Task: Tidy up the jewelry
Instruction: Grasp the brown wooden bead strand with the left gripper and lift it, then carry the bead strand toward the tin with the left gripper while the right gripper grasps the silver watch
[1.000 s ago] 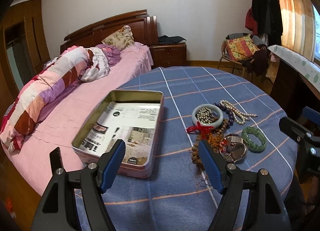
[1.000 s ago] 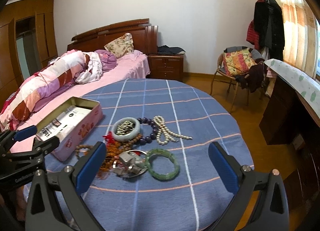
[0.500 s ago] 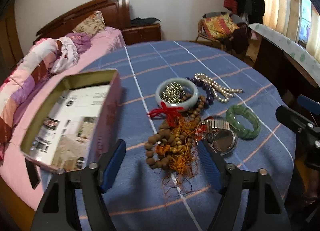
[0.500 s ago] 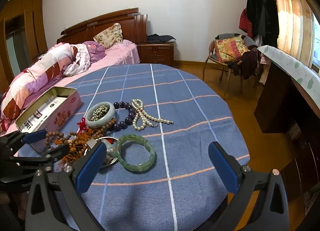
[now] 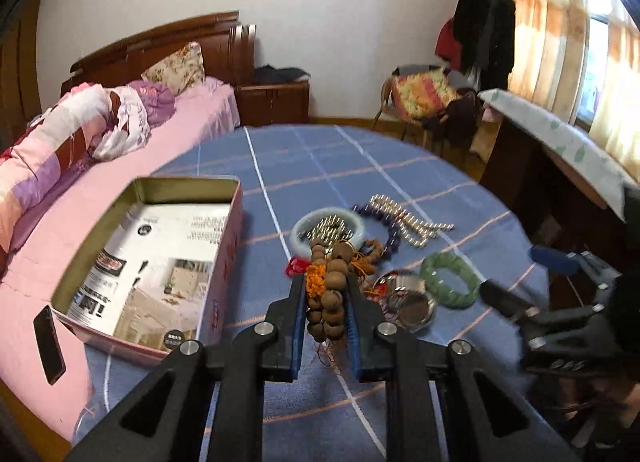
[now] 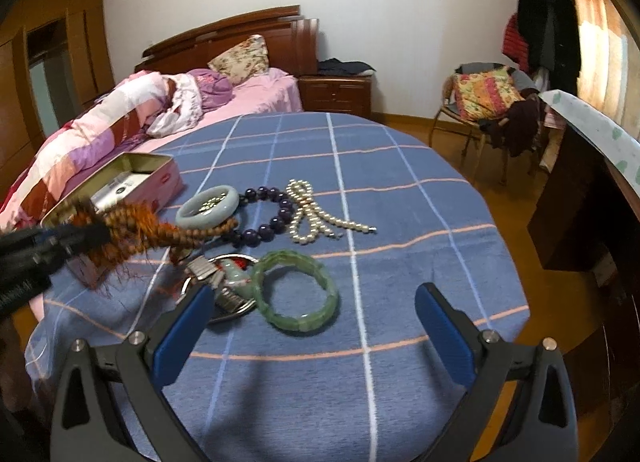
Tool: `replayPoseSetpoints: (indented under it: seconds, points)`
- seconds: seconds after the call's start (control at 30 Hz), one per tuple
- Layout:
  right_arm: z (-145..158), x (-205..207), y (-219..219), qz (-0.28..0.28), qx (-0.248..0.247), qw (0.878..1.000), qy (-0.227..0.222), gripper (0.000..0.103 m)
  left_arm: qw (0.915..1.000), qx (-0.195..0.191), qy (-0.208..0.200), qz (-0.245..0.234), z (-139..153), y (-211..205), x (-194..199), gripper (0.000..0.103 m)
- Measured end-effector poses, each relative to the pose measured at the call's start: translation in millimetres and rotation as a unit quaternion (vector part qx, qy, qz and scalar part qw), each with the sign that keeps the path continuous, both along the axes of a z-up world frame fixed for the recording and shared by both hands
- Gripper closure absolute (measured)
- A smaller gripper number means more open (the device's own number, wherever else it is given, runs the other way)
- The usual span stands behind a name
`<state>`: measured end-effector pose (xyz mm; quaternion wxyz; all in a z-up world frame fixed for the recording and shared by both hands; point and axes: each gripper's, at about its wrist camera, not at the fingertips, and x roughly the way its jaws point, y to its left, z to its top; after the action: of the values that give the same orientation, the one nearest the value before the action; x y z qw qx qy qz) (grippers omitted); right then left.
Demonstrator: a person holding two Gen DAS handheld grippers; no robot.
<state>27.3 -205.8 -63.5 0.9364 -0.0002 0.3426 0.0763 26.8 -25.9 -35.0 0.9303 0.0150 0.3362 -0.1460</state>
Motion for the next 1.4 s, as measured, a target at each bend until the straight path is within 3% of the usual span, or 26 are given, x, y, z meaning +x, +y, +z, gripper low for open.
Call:
replayPoseSetpoints:
  seconds: [0.13, 0.63, 0.9, 1.0, 1.2, 1.23, 1.27, 1.4]
  points:
    - [-3.1, -0.6, 6.7, 0.016, -0.001, 1.000, 0.005, 0.008, 0.9999, 0.005, -0.009, 0.002, 2.2, 1.8, -2.8, 0.086]
    - [-2.7, -1.4, 21.4, 0.060, 0.015, 0.998, 0.015, 0.026, 0.9972, -0.044, -0.059, 0.011, 35.9, 27.5, -8.3, 0.086]
    - [-4.3, 5.5, 39.9, 0.103, 0.026, 0.994, 0.023, 0.043, 0.9947, -0.042, -0.091, 0.023, 56.2, 36.7, -12.9, 0.086]
    - [-7.8, 11.4, 43.1, 0.105, 0.026, 0.994, 0.030, 0.048, 0.9942, -0.025, -0.098, 0.038, 54.0, 37.7, -12.3, 0.086]
    - [-17.9, 20.7, 48.3, 0.106, 0.021, 0.993, 0.053, 0.055, 0.9956, -0.028, -0.079, 0.042, 39.0, 41.3, -7.6, 0.086]
    - [-16.9, 19.6, 48.8, 0.109, 0.021, 0.992, 0.053, 0.060, 0.9958, -0.028, -0.076, 0.044, 37.3, 41.8, -6.9, 0.086]
    - [-18.0, 20.7, 50.5, 0.118, 0.024, 0.991, 0.060, 0.078, 0.9961, -0.028, -0.071, 0.046, 34.5, 43.0, -5.4, 0.086]
    - [-18.0, 20.6, 51.8, 0.128, 0.029, 0.989, 0.063, 0.085, 0.9960, -0.031, -0.065, 0.054, 32.7, 49.3, -5.2, 0.086]
